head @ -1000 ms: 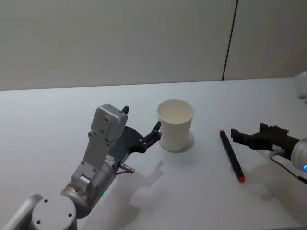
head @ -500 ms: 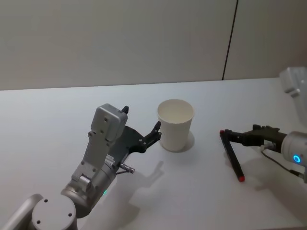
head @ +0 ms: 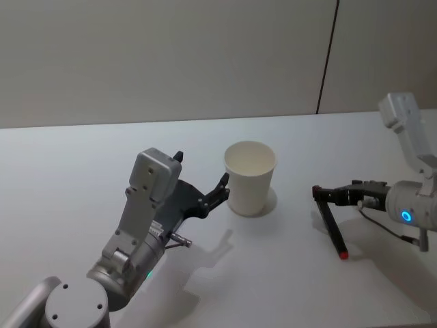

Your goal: Place the pen into the pen holder.

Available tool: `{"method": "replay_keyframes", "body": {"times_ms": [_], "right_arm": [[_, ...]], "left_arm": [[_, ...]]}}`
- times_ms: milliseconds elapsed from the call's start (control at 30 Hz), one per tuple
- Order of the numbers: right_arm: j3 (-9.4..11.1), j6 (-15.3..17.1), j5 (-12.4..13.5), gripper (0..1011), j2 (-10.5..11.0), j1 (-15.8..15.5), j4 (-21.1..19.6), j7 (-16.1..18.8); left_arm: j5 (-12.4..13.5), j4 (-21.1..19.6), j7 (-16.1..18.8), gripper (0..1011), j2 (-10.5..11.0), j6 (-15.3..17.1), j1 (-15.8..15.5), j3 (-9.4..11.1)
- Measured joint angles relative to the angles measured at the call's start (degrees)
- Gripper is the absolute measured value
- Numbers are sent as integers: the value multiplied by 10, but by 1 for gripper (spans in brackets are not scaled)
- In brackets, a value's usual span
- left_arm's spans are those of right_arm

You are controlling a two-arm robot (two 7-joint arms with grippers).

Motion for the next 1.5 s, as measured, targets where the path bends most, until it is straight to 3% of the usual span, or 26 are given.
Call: {"method": "replay_keyframes", "body": {"times_ms": [867,1500], "right_arm": [[-22,44,-40,1002,-39,65,80,2],[-32,54,-74,1002,-49,85,108,11]], "left_arm": [[0,0,0,1000,0,0,0,0],[0,0,0,1000,0,0,0,0]]}}
